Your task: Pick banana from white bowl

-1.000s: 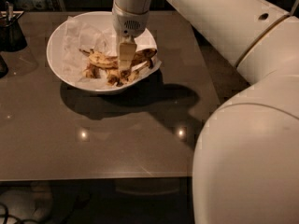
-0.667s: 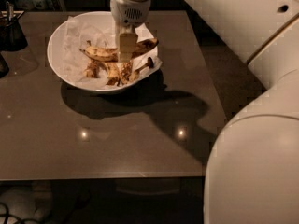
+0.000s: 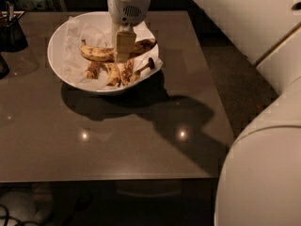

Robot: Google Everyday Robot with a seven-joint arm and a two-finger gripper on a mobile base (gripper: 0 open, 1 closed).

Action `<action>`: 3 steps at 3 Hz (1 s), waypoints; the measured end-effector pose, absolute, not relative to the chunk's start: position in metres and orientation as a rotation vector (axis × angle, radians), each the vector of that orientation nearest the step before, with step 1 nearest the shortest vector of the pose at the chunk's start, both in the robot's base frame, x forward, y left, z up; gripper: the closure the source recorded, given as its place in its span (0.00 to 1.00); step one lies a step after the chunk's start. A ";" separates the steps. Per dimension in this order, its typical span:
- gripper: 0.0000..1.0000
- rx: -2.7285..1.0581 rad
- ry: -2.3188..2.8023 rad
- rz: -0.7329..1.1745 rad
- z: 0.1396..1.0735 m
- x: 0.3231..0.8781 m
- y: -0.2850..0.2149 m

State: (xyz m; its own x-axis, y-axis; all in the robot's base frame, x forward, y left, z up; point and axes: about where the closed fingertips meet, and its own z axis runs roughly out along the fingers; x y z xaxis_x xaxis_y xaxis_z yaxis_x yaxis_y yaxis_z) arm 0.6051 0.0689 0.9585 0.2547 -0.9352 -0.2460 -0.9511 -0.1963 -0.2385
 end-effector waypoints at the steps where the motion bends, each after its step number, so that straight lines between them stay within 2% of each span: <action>1: 1.00 -2.202 1.639 0.129 0.976 0.572 0.091; 3: 1.00 -2.221 1.641 0.134 0.979 0.567 0.096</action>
Offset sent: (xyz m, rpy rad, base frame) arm -0.0272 0.0182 0.0149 0.0512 -0.0021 0.0515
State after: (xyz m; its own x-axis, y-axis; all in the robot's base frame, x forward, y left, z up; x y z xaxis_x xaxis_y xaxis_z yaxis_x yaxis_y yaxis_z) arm 0.5672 0.0955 0.9793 0.3157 -0.9023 -0.2935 -0.9380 -0.2500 -0.2401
